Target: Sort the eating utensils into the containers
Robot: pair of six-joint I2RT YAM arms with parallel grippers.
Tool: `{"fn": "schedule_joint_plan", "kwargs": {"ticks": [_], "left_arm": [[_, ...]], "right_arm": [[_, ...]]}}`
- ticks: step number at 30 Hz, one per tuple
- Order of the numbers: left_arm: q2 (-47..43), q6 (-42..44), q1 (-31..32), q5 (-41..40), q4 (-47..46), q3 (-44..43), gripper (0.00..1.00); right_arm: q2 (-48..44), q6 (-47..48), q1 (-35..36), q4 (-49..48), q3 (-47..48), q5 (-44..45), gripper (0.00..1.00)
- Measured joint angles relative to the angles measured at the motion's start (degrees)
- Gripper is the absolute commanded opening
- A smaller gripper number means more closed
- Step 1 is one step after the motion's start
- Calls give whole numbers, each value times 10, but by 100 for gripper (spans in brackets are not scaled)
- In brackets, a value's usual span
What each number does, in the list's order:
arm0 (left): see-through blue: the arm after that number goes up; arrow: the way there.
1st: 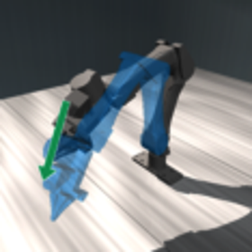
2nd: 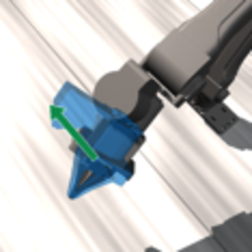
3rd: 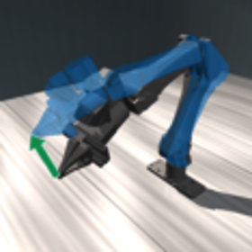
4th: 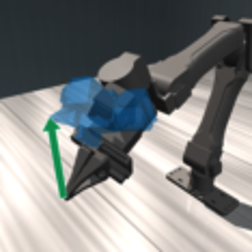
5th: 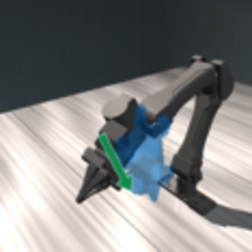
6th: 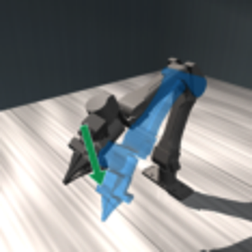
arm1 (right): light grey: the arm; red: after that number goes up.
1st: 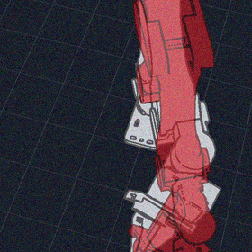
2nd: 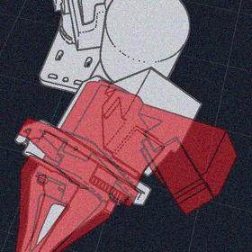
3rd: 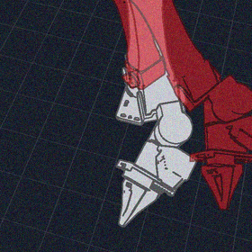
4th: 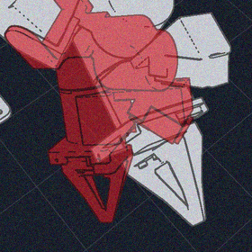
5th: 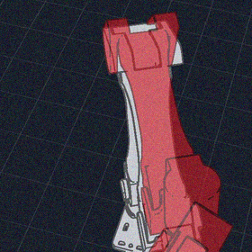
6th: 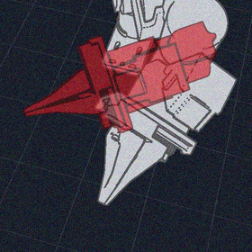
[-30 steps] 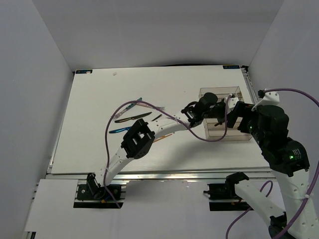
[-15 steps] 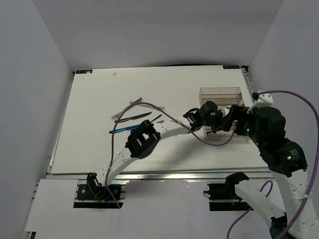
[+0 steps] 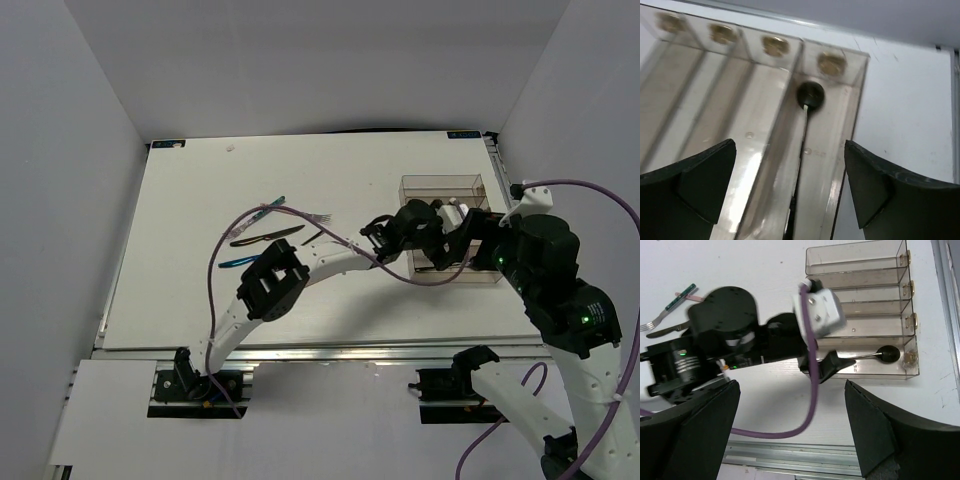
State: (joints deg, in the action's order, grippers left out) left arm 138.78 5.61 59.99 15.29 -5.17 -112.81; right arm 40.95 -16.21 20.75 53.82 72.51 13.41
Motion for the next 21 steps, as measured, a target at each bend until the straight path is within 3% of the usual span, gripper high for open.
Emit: {"fn": "schedule_joint_plan", "kwargs": {"ticks": [7,14,17,21], "left_arm": [[-203,-103,-45,-200,21,158,98],[-438,-277,-216,-447,185,310,98],[-502,-297,-283,-484,238,393,98],[-493,-256,-290,-456,293,427,95]], "right_arm": [[-5,-11,0,-28,-9,-23,89],[54,-34,0,-107,-77,-112,89],[122,-49,10,-147,-102,-146,89],[169,-63,30,-180,-140,-169,89]]}}
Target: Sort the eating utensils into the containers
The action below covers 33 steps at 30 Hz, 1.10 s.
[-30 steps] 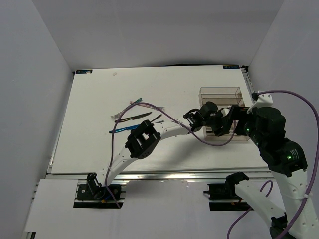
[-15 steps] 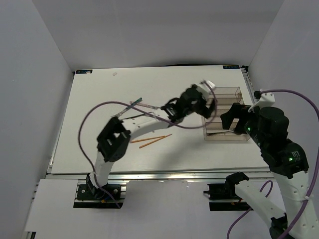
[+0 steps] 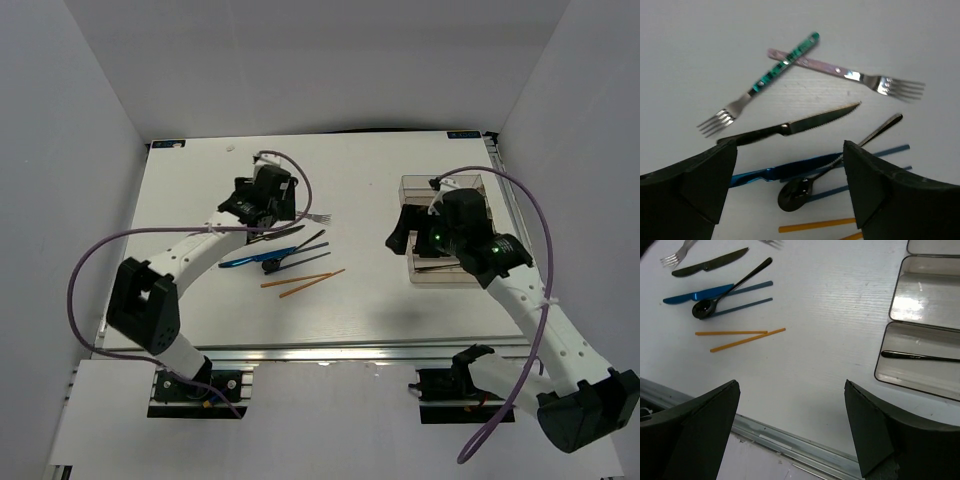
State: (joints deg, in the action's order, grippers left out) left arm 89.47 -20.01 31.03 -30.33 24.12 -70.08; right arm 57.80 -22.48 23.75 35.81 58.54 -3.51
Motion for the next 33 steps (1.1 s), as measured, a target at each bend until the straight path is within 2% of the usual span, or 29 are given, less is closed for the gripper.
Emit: {"fn": "schedule_joint_plan", "kwargs": {"ticks": [1,5,10,15,22,33], "left_arm": [[15,15,4,14,7,-3,84],[109,71,14,86,44,-48,65],[184,109,15,157,77,-81,57],[212,122,14,209,85,-95,42],[231,125,14,250,80,-101,39],[260,123,13,266,69,-102,34]], "right_arm": [[0,-2,4,-4,-6,-6,89],[-10,-5,7,-21,-14,-14,89],[-33,0,7,-33,-28,-11,89],[-48,7,7,-26,-41,-8,89],[-58,12,7,-26,-45,-7,89],[-64,14,7,-24,-50,-3,89]]}}
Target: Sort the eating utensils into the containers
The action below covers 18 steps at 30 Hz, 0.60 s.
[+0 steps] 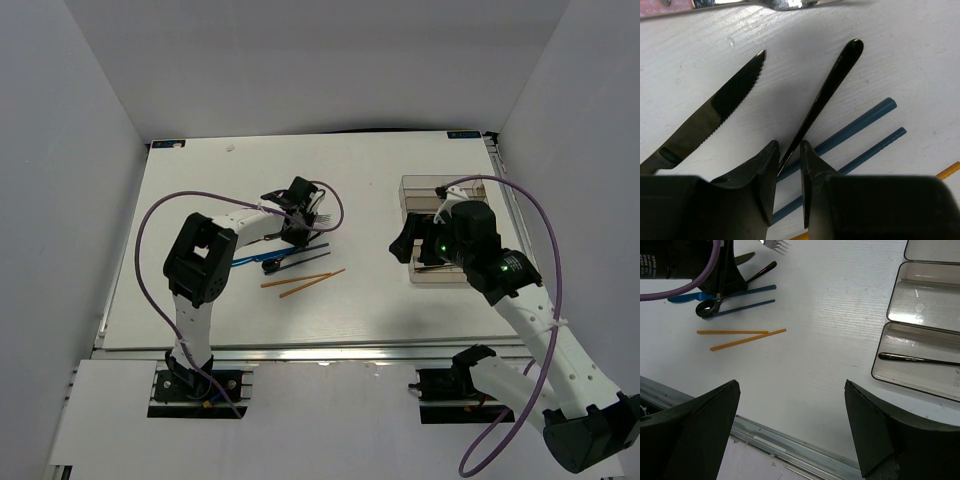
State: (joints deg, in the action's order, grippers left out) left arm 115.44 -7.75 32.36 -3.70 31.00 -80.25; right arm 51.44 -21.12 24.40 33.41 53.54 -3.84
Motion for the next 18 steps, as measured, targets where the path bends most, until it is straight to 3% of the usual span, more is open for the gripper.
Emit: {"fn": "schedule_joint_plan", "kwargs": {"ticks": [6,11,12,18], "left_arm": [[5,0,-3,0,-7,-1,26],[5,-2,-4,0,-12,-1,12],[5,-3,-4,0,-12,-1,4],[5,-2,-4,0,-10,-3,0]], "right_arm": [[-5,2,0,0,0,1,89],[-5,2,0,0,0,1,89],[-6,2,0,0,0,1,89],[-14,2,0,1,0,0,89]]}}
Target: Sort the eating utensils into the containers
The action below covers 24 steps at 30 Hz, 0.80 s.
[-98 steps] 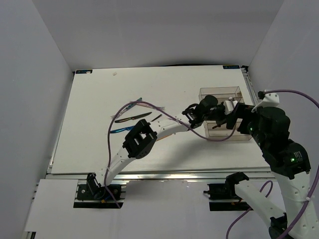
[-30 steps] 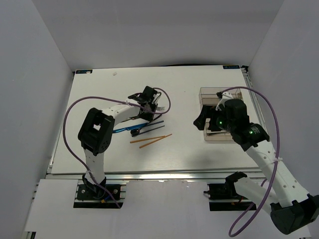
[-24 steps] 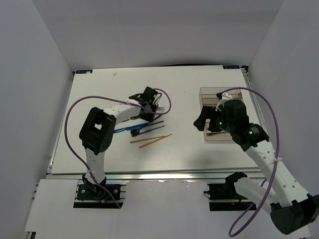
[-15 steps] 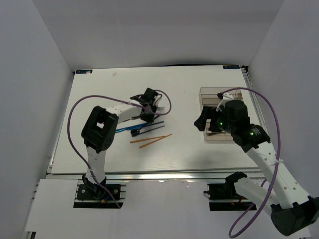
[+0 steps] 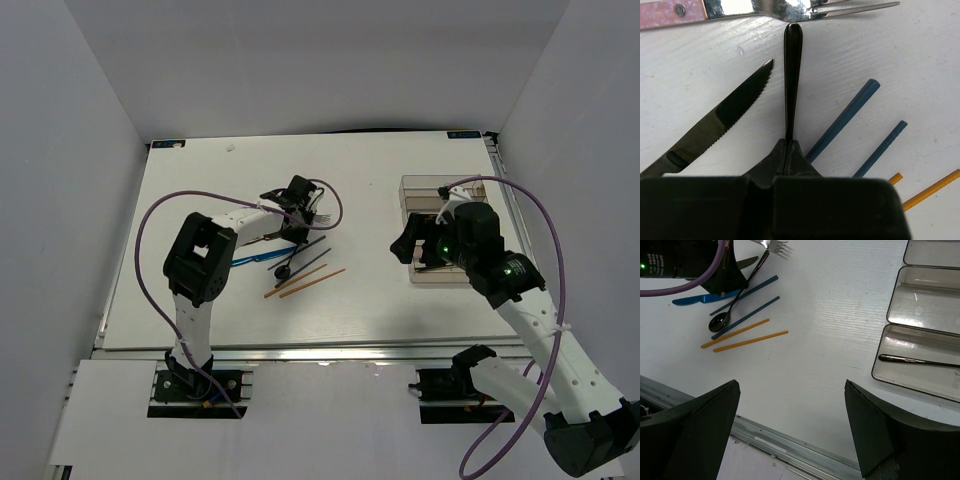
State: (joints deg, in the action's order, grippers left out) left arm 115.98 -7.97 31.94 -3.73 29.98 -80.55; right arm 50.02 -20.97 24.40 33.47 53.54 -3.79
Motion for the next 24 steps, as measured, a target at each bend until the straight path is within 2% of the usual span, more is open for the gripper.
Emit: {"fn": "schedule_joint_plan", "kwargs": {"ticks": [10,16,20,24], "left_arm": [[-9,0,0,3,53,-46,0],[-62,-14,1,23,60,-50,0],[-103,-62,10,49,39,-51,0],[-145,-144,46,68,-25,-43,0]], "right_arm": [[-5,-13,0,-3,-2,0,89],[-9,-41,0,-36,-30,-11,89],[-28,-77,0,-95,-70,-38,89],[-25,-107,0,-178,-105,-87,87]]}}
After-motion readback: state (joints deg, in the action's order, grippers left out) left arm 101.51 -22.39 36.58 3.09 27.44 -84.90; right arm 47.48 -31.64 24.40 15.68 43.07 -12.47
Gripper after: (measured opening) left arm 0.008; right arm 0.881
